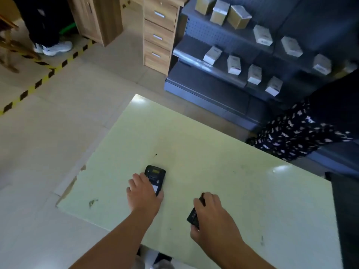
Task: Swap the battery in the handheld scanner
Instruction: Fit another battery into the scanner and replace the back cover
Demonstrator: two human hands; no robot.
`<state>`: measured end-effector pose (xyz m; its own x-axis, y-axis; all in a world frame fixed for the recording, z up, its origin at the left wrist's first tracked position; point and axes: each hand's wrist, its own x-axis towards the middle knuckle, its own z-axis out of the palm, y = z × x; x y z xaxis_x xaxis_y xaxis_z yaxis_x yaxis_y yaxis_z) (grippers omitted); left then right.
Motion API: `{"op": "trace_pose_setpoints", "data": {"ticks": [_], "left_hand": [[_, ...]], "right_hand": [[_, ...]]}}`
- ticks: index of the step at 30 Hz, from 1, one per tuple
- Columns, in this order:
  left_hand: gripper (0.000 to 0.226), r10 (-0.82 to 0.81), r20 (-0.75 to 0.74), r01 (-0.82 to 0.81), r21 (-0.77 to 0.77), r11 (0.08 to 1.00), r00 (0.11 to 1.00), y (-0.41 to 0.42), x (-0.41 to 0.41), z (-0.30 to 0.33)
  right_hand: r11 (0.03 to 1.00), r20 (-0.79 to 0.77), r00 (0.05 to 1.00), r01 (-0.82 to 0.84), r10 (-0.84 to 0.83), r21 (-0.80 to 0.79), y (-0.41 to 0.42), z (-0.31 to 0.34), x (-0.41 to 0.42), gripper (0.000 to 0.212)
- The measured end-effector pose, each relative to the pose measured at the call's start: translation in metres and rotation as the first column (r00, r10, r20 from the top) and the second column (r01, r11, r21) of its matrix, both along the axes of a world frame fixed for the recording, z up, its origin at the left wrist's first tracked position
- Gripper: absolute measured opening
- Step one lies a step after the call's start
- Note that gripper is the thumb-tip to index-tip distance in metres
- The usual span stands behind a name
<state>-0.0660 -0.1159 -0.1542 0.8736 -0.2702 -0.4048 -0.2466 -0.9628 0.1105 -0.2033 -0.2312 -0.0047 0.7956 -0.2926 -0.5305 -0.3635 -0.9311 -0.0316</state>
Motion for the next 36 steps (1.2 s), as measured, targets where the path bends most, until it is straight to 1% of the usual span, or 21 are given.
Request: {"op": "trace_pose_setpoints", "data": {"ticks": [2, 4, 5, 6, 7, 8, 9, 11, 12, 15, 17, 19, 20, 21, 24, 27, 28, 30, 33, 36], "left_hand": [[0.080, 0.083, -0.068, -0.086, -0.056, 0.995, 0.994, -0.003, 0.002, 0.001], [0.084, 0.128, -0.135, -0.142, -0.096, 0.985, 0.983, -0.005, 0.007, 0.002], [0.082, 0.142, -0.181, -0.166, -0.128, 0.978, 0.973, -0.005, 0.008, 0.003], [0.075, 0.165, -0.248, -0.217, -0.199, 0.956, 0.955, -0.003, 0.009, 0.004], [0.066, 0.189, -0.343, -0.298, -0.301, 0.906, 0.920, -0.001, 0.011, 0.005], [0.060, 0.194, -0.450, -0.386, -0.389, 0.836, 0.872, 0.001, 0.011, 0.005], [0.059, 0.170, -0.535, -0.449, -0.451, 0.772, 0.828, 0.003, 0.010, 0.008], [0.060, 0.085, -0.645, -0.514, -0.515, 0.686, 0.759, 0.006, 0.007, 0.016], [0.056, 0.047, -0.684, -0.545, -0.535, 0.645, 0.728, 0.007, 0.005, 0.022], [0.034, -0.084, -0.774, -0.632, -0.570, 0.525, 0.628, 0.004, -0.003, 0.045], [0.025, -0.178, -0.846, -0.727, -0.525, 0.443, 0.502, 0.001, -0.010, 0.063], [0.025, -0.237, -0.904, -0.819, -0.423, 0.387, 0.355, -0.003, -0.016, 0.078], [0.026, -0.253, -0.916, -0.843, -0.389, 0.371, 0.311, -0.005, -0.019, 0.084], [0.028, -0.267, -0.920, -0.856, -0.372, 0.358, 0.289, -0.006, -0.023, 0.089], [0.037, -0.308, -0.913, -0.878, -0.363, 0.312, 0.268, -0.007, -0.031, 0.098], [0.063, -0.301, -0.930, -0.887, -0.312, 0.341, 0.212, -0.004, -0.036, 0.099], [0.068, -0.294, -0.938, -0.892, -0.286, 0.350, 0.185, -0.002, -0.036, 0.098], [0.072, -0.303, -0.942, -0.900, -0.251, 0.356, 0.143, 0.002, -0.035, 0.097], [0.072, -0.312, -0.942, -0.915, -0.231, 0.332, 0.124, 0.009, -0.032, 0.095], [0.074, -0.316, -0.943, -0.934, -0.204, 0.294, 0.107, 0.013, -0.028, 0.095]], "right_hand": [[1.000, 0.011, 1.000, 0.011, -0.011, -0.010, -0.004, 0.001, -0.001, 0.048], [1.000, 0.029, 1.000, 0.012, -0.012, -0.021, -0.007, 0.003, 0.000, 0.047], [1.000, 0.040, 0.999, 0.013, -0.012, -0.022, -0.009, 0.005, 0.000, 0.046], [1.000, 0.052, 0.999, 0.014, -0.013, -0.017, -0.011, 0.006, 0.001, 0.046], [1.000, 0.067, 0.998, 0.008, -0.007, -0.011, -0.013, 0.007, 0.001, 0.046], [1.000, 0.085, 0.996, -0.007, 0.007, -0.003, -0.014, 0.009, 0.002, 0.046], [1.000, 0.102, 0.995, -0.025, 0.024, 0.007, -0.014, 0.010, 0.003, 0.047], [0.998, 0.136, 0.989, -0.061, 0.056, 0.035, -0.013, 0.015, 0.007, 0.048], [0.996, 0.153, 0.985, -0.082, 0.074, 0.048, -0.012, 0.016, 0.009, 0.049], [0.984, 0.200, 0.970, -0.158, 0.139, 0.082, -0.008, 0.023, 0.011, 0.060], [0.975, 0.220, 0.961, -0.196, 0.169, 0.103, -0.004, 0.027, 0.009, 0.065], [0.969, 0.240, 0.951, -0.223, 0.193, 0.104, -0.001, 0.031, 0.007, 0.062], [0.967, 0.250, 0.947, -0.232, 0.200, 0.104, 0.000, 0.032, 0.006, 0.061], [0.966, 0.258, 0.945, -0.236, 0.203, 0.102, 0.001, 0.033, 0.005, 0.060], [0.964, 0.268, 0.940, -0.246, 0.212, 0.101, 0.002, 0.034, 0.005, 0.055], [0.954, 0.278, 0.929, -0.281, 0.242, 0.109, 0.002, 0.034, 0.008, 0.051], [0.950, 0.284, 0.925, -0.293, 0.253, 0.111, 0.003, 0.033, 0.008, 0.052], [0.943, 0.303, 0.915, -0.313, 0.268, 0.112, 0.006, 0.032, 0.008, 0.055], [0.930, 0.314, 0.895, -0.358, 0.317, 0.080, 0.014, 0.029, 0.009, 0.059], [0.920, 0.343, 0.865, -0.392, 0.366, 0.006, 0.019, 0.026, 0.010, 0.060]]}}
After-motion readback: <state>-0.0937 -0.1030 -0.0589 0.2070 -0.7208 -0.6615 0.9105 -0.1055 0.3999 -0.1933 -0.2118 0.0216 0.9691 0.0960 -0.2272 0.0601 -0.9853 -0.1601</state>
